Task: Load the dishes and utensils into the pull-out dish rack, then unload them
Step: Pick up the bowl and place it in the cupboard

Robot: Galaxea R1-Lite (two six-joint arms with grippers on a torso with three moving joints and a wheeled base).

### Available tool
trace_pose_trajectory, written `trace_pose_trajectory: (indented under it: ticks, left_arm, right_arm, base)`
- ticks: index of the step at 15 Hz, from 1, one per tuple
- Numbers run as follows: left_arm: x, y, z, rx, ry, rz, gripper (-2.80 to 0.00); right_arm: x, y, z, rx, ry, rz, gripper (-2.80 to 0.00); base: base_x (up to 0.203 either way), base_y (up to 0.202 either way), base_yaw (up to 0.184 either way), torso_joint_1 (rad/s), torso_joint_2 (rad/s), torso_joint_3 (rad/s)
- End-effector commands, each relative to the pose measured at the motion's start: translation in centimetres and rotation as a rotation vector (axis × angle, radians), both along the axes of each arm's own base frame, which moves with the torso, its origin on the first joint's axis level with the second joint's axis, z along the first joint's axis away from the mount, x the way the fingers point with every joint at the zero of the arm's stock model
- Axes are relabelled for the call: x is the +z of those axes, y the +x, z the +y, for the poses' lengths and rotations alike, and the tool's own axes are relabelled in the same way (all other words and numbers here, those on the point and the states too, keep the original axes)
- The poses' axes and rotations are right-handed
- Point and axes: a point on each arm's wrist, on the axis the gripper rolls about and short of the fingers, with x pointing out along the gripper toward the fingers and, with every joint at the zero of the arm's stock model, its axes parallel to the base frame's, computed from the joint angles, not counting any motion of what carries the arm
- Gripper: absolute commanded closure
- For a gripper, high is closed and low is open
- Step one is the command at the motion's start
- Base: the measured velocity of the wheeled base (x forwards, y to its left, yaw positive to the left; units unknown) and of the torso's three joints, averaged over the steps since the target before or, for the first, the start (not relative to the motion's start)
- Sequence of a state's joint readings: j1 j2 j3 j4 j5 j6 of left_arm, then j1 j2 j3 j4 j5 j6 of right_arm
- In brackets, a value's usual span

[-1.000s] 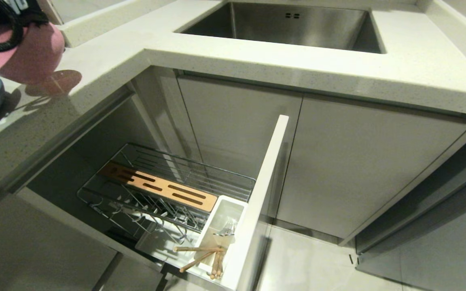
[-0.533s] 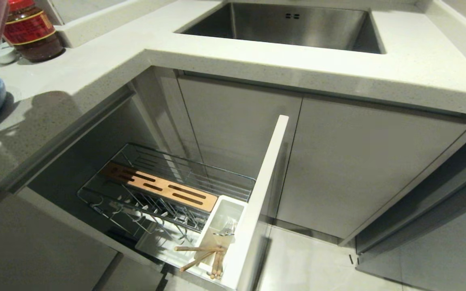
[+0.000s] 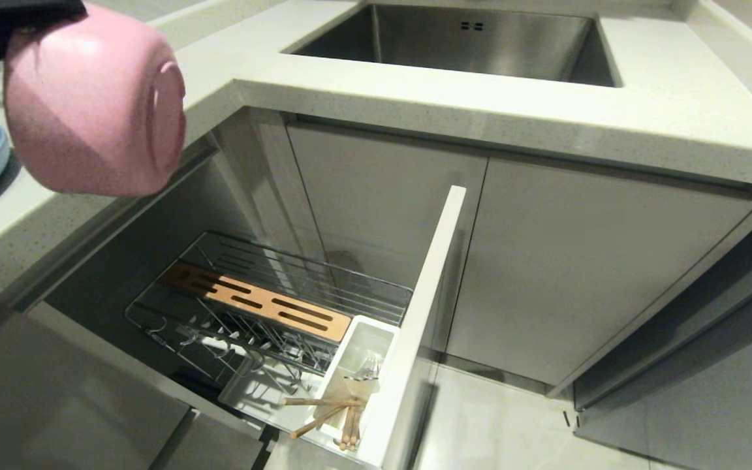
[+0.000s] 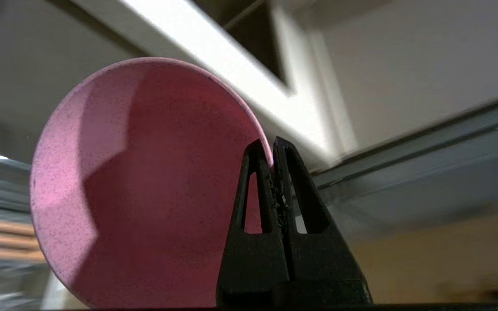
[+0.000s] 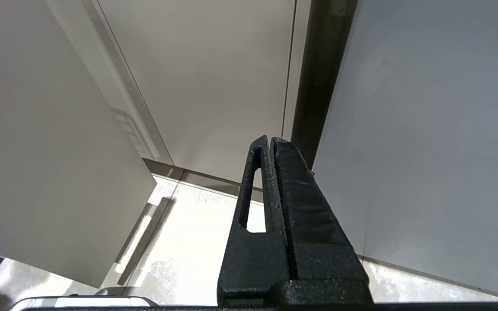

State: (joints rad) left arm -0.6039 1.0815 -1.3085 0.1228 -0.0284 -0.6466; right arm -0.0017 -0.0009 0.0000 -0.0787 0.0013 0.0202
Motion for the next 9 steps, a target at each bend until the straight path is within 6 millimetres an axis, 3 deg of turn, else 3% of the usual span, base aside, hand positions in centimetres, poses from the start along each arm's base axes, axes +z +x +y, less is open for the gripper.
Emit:
trace_pose_trajectory:
  ticks: [1, 4, 9]
  left_arm:
    - [-0.7, 1.0, -0.8, -0.015, -0.112, 0.041, 0.0]
    - [-1.4, 3.7, -2.4, 0.039, -0.216, 0.112, 0.0]
    - [-4.2, 7.1, -4.9, 0.096, -0.295, 0.164, 0.0]
  right_arm:
    - [-0.7, 0.2, 0.0, 0.0, 0.0, 0.025, 0.0]
    - [-0.7, 0.2, 0.0, 0.0, 0.0, 0.024, 0.0]
    - [-0.7, 0.2, 0.0, 0.0, 0.001, 0.025, 0.0]
  base:
    - [0.0, 0.0, 0.0, 0.0, 0.0, 0.0]
    - [0.0, 0.0, 0.0, 0.0, 0.0, 0.0]
    - [0.0, 0.0, 0.0, 0.0, 0.0, 0.0]
